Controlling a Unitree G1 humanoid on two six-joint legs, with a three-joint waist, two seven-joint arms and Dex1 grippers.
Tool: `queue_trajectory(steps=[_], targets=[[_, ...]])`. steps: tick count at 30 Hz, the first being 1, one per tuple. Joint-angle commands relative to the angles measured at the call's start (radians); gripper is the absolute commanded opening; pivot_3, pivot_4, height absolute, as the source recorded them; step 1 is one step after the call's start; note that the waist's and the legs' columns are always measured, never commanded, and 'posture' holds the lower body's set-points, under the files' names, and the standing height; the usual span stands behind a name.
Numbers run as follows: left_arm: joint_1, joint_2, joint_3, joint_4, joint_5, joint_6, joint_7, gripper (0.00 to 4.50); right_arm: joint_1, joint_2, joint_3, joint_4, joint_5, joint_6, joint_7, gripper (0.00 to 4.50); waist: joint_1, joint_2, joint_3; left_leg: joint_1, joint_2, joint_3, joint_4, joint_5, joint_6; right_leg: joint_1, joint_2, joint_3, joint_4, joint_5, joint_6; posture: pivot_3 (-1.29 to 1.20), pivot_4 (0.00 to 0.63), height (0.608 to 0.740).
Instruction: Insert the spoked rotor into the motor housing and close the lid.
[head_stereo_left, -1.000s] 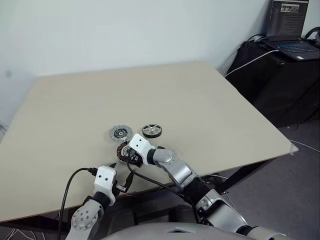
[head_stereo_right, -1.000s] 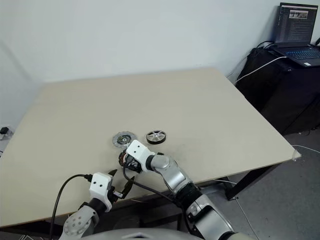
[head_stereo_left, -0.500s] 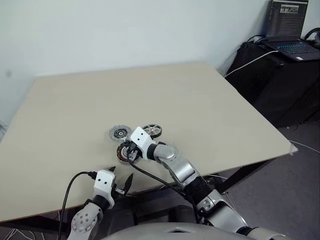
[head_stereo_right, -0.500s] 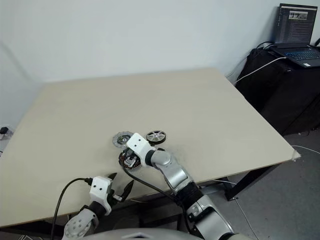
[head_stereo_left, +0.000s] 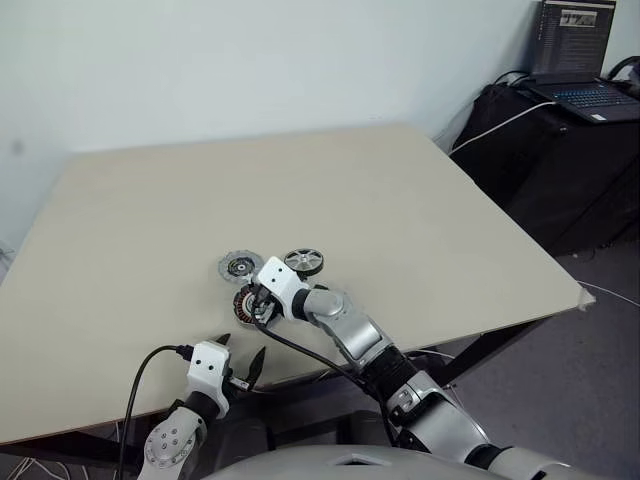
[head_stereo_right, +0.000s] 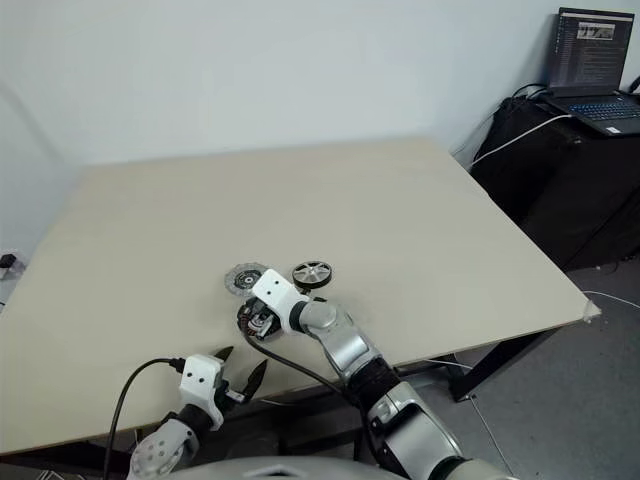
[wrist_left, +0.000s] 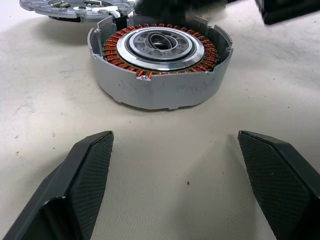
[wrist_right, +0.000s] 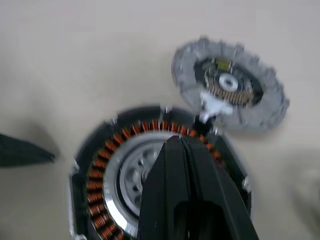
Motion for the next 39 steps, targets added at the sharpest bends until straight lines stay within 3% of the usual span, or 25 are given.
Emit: queue_trajectory(steps=[1, 11, 20, 39], targets=[[-0.001, -0.002, -0.008, -0.079, 0.004, 0.009, 0.008, 4.21, -0.039, 0.017, -0.002, 0.032, -0.024, 0.019, -0.028, 0.04, 0.000, 0.000, 0.000, 0.000, 0.000, 0.000, 0.000, 0.000, 0.000, 0.000, 0.000, 0.000, 0.000, 0.000, 0.000, 0.00, 0.000, 0.740], [0.001, 0.000, -0.010, -0.133, 0.006, 0.055, 0.011, 4.21, -0.015, 0.017, -0.029, -0.037, 0.011, -0.036, -0.008, 0.04, 0.000, 0.000, -0.001, 0.000, 0.000, 0.000, 0.000, 0.000, 0.000, 0.000, 0.000, 0.000, 0.001, 0.000, 0.000, 0.00, 0.000, 0.740], [-0.002, 0.002, -0.007, -0.177, 0.004, 0.074, 0.019, 4.21, 0.061, -0.032, -0.073, -0.280, 0.070, 0.016, 0.023, 0.04, 0.000, 0.000, -0.001, 0.000, 0.000, 0.000, 0.000, -0.001, -0.001, 0.000, 0.000, 0.000, 0.001, 0.000, 0.000, 0.00, 0.000, 0.740], [0.007, 0.005, -0.004, -0.185, 0.002, 0.083, 0.019, 4.21, 0.036, -0.023, 0.003, -0.105, 0.019, 0.006, 0.022, 0.04, 0.000, 0.000, 0.000, 0.000, 0.000, 0.000, 0.000, -0.001, -0.001, -0.001, 0.000, 0.000, 0.000, -0.001, -0.001, 0.00, 0.000, 0.740]])
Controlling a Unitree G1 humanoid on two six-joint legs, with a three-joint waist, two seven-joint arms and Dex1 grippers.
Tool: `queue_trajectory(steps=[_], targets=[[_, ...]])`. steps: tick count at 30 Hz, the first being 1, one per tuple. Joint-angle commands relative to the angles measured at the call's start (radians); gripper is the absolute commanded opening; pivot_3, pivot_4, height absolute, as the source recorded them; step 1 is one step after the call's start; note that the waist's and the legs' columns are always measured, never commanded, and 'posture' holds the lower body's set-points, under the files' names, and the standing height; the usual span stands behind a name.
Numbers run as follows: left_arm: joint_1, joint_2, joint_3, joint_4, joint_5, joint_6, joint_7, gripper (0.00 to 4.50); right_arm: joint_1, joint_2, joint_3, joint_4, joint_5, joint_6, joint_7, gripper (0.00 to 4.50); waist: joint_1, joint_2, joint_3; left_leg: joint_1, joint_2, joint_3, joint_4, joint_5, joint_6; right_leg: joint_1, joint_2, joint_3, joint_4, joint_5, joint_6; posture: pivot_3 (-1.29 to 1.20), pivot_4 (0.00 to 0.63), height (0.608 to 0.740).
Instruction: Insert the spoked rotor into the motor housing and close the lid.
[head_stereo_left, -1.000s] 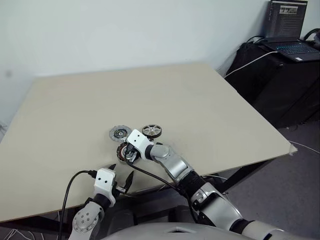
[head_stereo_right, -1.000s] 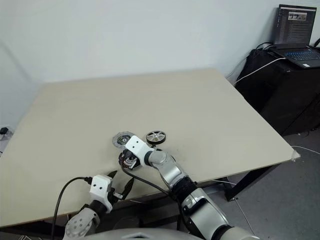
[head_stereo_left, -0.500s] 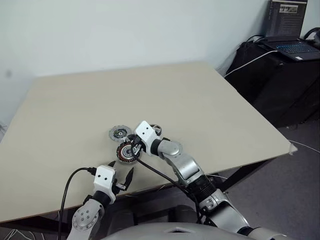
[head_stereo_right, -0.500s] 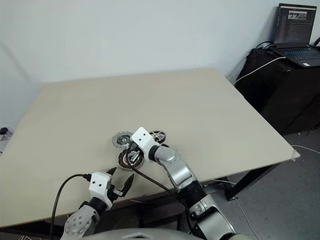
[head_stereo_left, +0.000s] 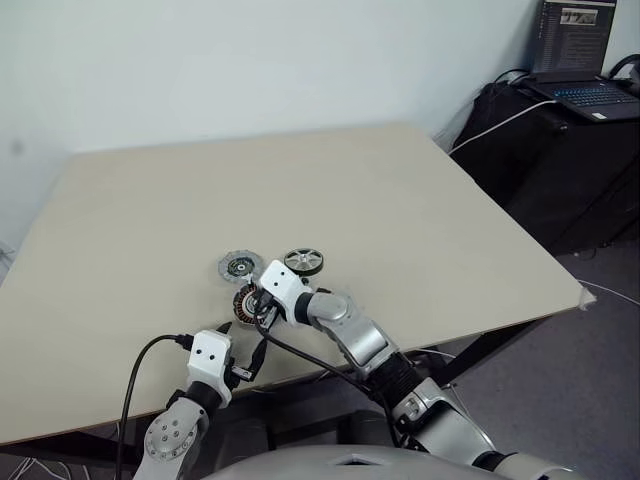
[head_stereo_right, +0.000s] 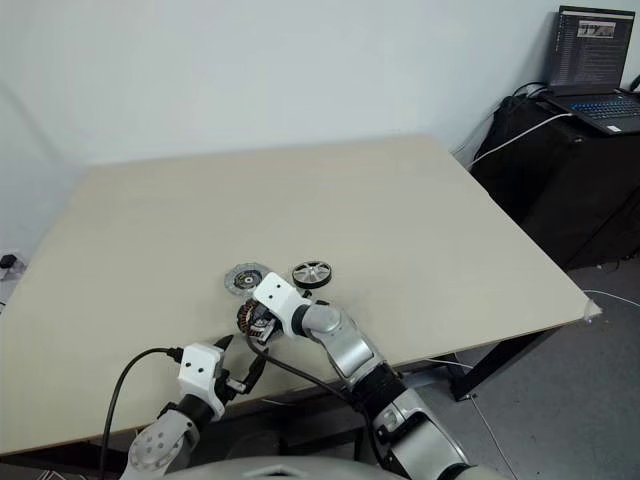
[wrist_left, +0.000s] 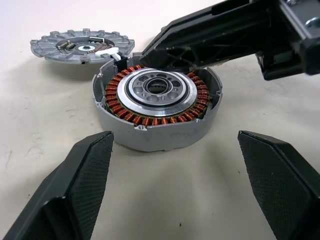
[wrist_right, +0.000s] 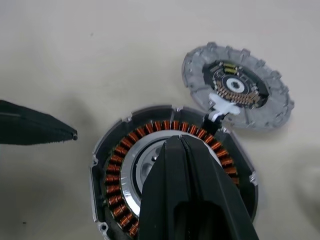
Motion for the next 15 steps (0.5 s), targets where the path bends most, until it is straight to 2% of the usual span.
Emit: queue_trajectory(steps=[1, 5, 15], targets=[[-0.002, 0.004, 0.002, -0.036, -0.005, -0.011, -0.003, 4.21, -0.015, -0.005, -0.014, 0.019, -0.007, -0.018, -0.008, 0.04, 0.000, 0.000, 0.000, 0.000, 0.000, 0.000, 0.000, 0.000, 0.000, 0.000, 0.000, 0.000, 0.000, 0.000, 0.000, 0.00, 0.000, 0.740], [-0.005, 0.007, 0.004, -0.021, -0.007, -0.018, -0.010, 4.21, -0.005, -0.024, -0.018, 0.035, -0.016, -0.010, -0.015, 0.04, 0.000, 0.000, 0.000, 0.000, 0.000, 0.000, 0.000, 0.000, 0.000, 0.000, 0.000, 0.000, 0.000, 0.000, 0.000, 0.00, 0.000, 0.740], [-0.011, 0.003, -0.004, -0.006, -0.002, -0.022, -0.021, 4.21, 0.001, 0.001, -0.031, -0.109, 0.039, -0.044, 0.021, 0.04, -0.001, 0.000, 0.001, 0.000, 0.000, 0.000, 0.000, 0.000, 0.000, 0.000, 0.000, 0.000, 0.000, 0.000, 0.000, 0.00, 0.000, 0.740]])
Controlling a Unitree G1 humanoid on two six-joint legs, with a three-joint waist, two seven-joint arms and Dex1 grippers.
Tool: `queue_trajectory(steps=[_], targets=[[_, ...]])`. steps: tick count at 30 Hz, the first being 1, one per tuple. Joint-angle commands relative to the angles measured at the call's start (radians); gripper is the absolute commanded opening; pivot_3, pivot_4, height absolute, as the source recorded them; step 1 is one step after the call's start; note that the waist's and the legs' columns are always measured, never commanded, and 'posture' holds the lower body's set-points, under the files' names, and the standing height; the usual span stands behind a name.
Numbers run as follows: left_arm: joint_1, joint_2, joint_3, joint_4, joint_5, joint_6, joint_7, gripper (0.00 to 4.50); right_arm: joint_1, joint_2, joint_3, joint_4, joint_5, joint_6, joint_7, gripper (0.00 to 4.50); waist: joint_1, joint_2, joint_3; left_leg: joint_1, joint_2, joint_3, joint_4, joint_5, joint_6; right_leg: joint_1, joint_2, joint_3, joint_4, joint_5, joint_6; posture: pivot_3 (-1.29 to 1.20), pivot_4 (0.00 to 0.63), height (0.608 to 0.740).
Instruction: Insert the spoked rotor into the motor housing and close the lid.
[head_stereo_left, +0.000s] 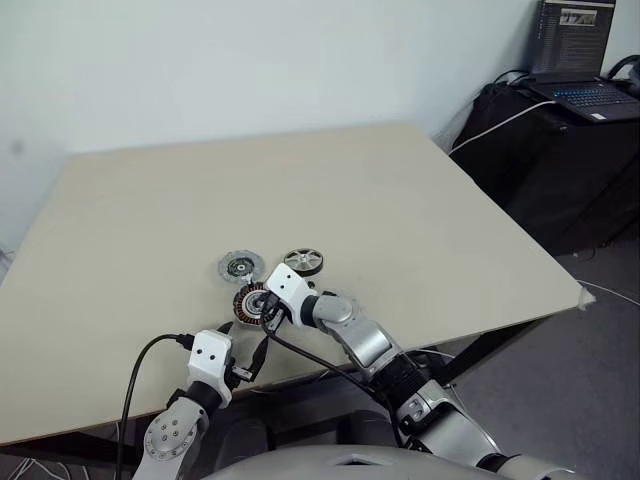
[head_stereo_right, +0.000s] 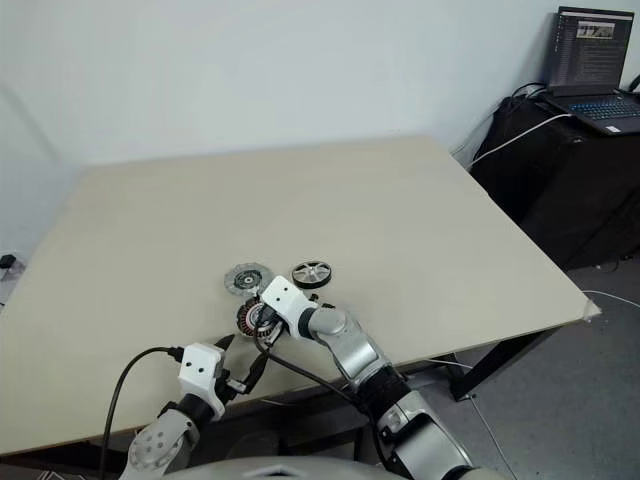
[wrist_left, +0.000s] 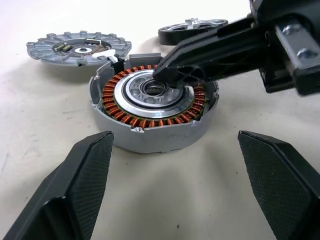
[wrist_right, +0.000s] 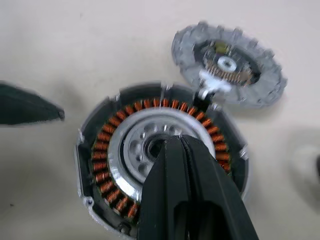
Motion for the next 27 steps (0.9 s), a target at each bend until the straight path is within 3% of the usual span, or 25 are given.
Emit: queue_trajectory(steps=[1, 14, 27], targets=[[-0.004, 0.000, -0.006, -0.011, 0.000, -0.018, -0.002, 4.21, -0.017, 0.028, -0.016, -0.083, 0.031, -0.031, 0.011, 0.04, 0.000, 0.000, 0.000, 0.000, 0.000, 0.000, 0.000, 0.000, 0.000, 0.000, 0.000, 0.000, 0.000, 0.000, 0.000, 0.00, 0.000, 0.740], [0.010, -0.012, -0.017, -0.085, 0.005, 0.030, 0.022, 4.21, -0.050, 0.009, 0.028, 0.108, -0.068, 0.070, -0.031, 0.04, 0.000, 0.001, 0.000, 0.000, 0.000, 0.000, 0.000, 0.000, 0.000, 0.000, 0.000, 0.000, 0.000, 0.000, 0.000, 0.00, 0.000, 0.740], [0.016, -0.003, -0.038, -0.220, 0.000, 0.149, 0.043, 4.21, -0.028, -0.042, 0.020, -0.155, -0.015, 0.079, 0.068, 0.04, -0.001, 0.000, 0.001, 0.000, 0.000, 0.000, 0.000, 0.000, 0.000, 0.000, 0.000, 0.000, 0.000, 0.000, 0.000, 0.00, 0.000, 0.740]])
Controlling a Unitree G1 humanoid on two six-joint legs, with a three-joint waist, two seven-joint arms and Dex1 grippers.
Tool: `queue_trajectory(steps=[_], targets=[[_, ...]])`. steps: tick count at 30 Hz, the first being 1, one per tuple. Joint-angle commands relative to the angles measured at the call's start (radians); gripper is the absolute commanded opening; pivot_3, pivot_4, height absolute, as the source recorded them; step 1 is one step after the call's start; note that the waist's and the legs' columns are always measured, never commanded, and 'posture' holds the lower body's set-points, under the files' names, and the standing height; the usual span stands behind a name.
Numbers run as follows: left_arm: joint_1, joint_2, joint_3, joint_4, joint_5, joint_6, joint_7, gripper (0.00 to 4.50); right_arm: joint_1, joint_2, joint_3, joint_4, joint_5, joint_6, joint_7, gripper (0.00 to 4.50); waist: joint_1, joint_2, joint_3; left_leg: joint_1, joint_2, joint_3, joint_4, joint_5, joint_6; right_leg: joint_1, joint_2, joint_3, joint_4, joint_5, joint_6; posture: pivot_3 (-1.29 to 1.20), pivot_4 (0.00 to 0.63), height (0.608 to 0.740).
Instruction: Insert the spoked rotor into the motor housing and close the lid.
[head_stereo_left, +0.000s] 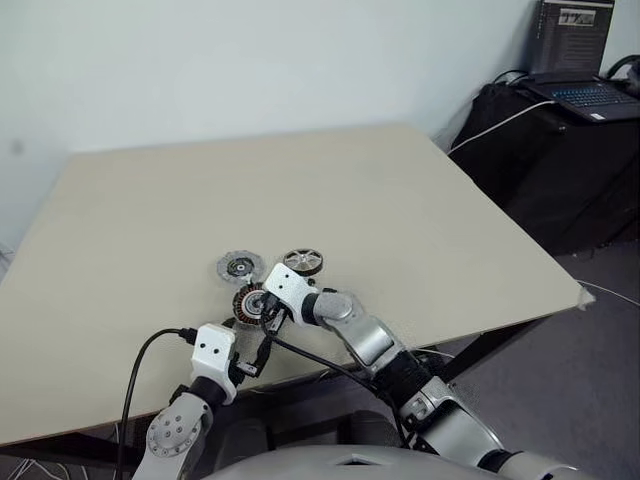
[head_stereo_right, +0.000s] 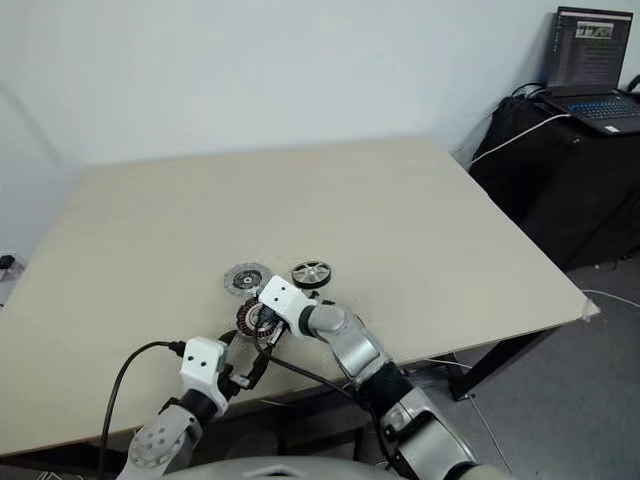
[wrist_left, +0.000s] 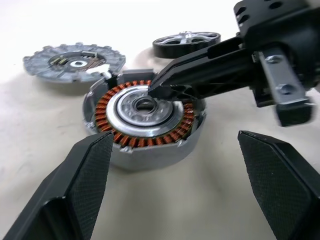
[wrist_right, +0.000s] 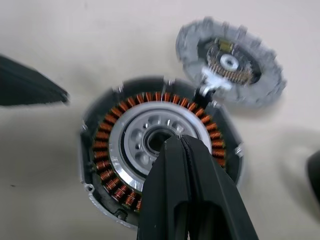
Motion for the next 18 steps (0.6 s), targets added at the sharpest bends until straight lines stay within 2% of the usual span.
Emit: queue_trajectory(steps=[1, 7, 18], targets=[[0.002, 0.005, -0.005, -0.073, -0.003, 0.013, 0.003, 4.21, -0.011, -0.007, -0.010, -0.092, 0.017, 0.004, 0.022, 0.04, 0.001, 0.001, 0.001, 0.000, 0.000, 0.000, 0.000, 0.000, 0.000, 0.000, 0.000, 0.000, 0.000, 0.000, 0.000, 0.00, 0.000, 0.740], [0.033, 0.022, 0.013, -0.092, -0.004, 0.024, 0.004, 4.21, -0.007, -0.108, 0.050, -0.183, -0.034, -0.034, 0.077, 1.89, 0.002, 0.001, 0.001, 0.000, 0.000, 0.000, 0.000, 0.000, 0.000, 0.000, 0.000, 0.000, -0.001, 0.000, 0.000, 0.00, 0.000, 0.740], [0.078, 0.064, 0.017, -0.061, 0.003, -0.032, -0.027, 4.21, -0.114, -0.236, 0.183, -0.212, -0.073, -0.159, 0.307, 1.89, 0.003, 0.001, 0.003, 0.000, 0.000, 0.000, 0.000, 0.000, 0.000, 0.000, 0.000, 0.000, -0.001, 0.000, 0.000, 0.00, 0.000, 0.740]])
